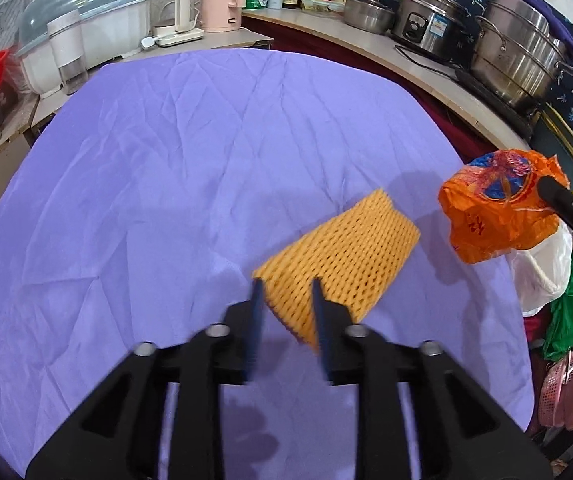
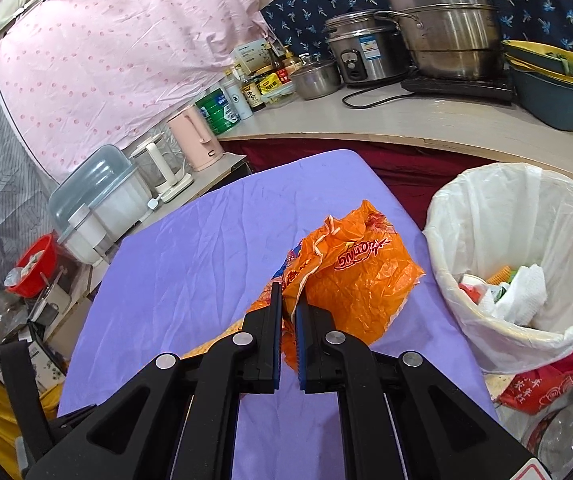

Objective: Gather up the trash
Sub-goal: 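Lift the mesh sleeve and orange bag and carry both over the white bin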

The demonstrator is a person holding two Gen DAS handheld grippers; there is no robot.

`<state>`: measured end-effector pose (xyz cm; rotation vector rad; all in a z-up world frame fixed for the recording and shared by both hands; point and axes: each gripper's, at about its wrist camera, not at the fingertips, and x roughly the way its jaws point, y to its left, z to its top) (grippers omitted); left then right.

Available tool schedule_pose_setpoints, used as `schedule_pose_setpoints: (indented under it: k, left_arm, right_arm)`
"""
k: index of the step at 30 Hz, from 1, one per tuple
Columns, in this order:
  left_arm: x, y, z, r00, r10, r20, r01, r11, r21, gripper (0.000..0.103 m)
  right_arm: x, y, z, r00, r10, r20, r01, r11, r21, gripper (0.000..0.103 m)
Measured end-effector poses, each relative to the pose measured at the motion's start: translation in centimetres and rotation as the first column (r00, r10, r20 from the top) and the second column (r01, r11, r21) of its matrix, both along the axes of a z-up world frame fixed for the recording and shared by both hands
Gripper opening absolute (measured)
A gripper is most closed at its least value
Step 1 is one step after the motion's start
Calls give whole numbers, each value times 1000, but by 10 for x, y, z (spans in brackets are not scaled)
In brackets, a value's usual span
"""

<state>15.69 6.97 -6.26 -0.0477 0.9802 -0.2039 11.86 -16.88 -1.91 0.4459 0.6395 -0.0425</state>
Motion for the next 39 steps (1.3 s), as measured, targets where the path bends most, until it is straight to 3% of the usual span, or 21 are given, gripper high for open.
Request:
schedule_pose_setpoints:
  k: [1, 5, 11, 12, 14, 20, 23, 39]
  left_arm:
    - [1, 2, -1, 1000, 10, 0, -10, 1000, 3, 45]
    - [14, 10, -6, 999, 45, 6, -45, 999, -3, 62]
    - [34, 4, -22, 999, 16, -33, -16, 1000, -13, 63]
    - [35, 1, -25, 999, 10, -39, -11, 1000, -8, 61]
    - [36, -2, -28, 999, -7, -53, 7, 1000, -6, 45]
    - [25, -14, -24, 998, -50, -46, 51, 998, 22, 14]
    - [17, -18, -16, 998, -56, -26, 57, 998, 31, 10]
    - [-25, -57, 53, 987, -103, 120, 98, 994, 45, 10]
  right_arm:
    - [-2, -2, 0, 1000, -2, 0, 2, 1000, 5, 6]
    - [-6, -6, -2, 1000, -6, 2, 6, 1000, 12, 6]
    - [-6, -9, -5, 1000, -10, -2, 10, 1000, 19, 6]
    - [-6, -10, -5, 1000, -10, -3, 10, 1000, 20, 6]
    - [-6, -11, -6, 1000, -11, -5, 11, 1000, 21, 6]
    - [-8, -10, -5, 1000, -12, -3, 12, 1000, 24, 6]
    - [-9, -10, -2, 1000, -9, 5, 9, 1000, 24, 6]
    - [-56, -33, 31, 995, -31, 93, 28, 999, 29, 6]
